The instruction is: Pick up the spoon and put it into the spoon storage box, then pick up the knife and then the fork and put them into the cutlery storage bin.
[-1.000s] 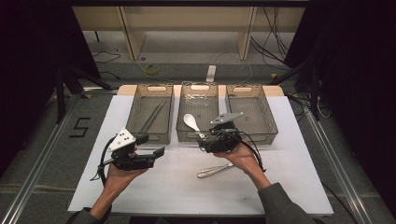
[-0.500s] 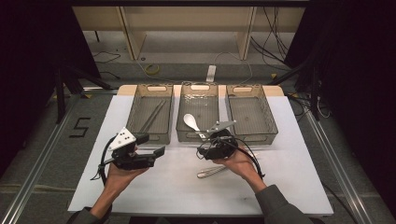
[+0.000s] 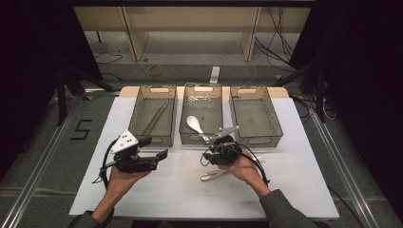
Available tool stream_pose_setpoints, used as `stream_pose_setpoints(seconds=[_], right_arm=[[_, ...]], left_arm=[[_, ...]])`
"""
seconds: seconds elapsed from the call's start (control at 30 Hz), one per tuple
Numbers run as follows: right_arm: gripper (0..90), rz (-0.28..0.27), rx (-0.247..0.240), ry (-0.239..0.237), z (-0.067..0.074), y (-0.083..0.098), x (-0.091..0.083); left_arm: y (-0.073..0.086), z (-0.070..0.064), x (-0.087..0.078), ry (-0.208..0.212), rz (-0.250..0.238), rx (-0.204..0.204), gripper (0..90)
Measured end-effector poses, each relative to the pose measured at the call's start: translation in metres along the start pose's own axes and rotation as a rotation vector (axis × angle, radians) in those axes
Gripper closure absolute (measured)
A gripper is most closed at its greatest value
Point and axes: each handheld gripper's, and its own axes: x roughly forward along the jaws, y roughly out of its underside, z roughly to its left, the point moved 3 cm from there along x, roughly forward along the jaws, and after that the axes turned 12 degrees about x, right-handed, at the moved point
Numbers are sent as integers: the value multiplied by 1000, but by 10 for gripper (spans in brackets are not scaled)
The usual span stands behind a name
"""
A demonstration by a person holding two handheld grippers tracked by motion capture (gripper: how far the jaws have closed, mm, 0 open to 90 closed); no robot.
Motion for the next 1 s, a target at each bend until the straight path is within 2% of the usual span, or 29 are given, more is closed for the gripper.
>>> stream_pose_setpoints(seconds=[0.23,0.27,0.5,0.7,0.83,1.0], right_arm=[[773,47,-32,5,2,6,7],[791,51,-24,8,3,6,8],[900,94,-65,22,3,14,17],[900,126,-69,13,5,19,24],[900,148,-92,2,7,21,26],[900,178,-89,-3,9,24,29]], left_arm=[[0,0,0,2,0,1,191],[0,0,0,2,0,1,191],[0,-1,0,4,1,2,191],[0,-1,0,5,-1,3,191],[0,-1,0,4,2,3,192],[0,-1,0,4,7,9,191]])
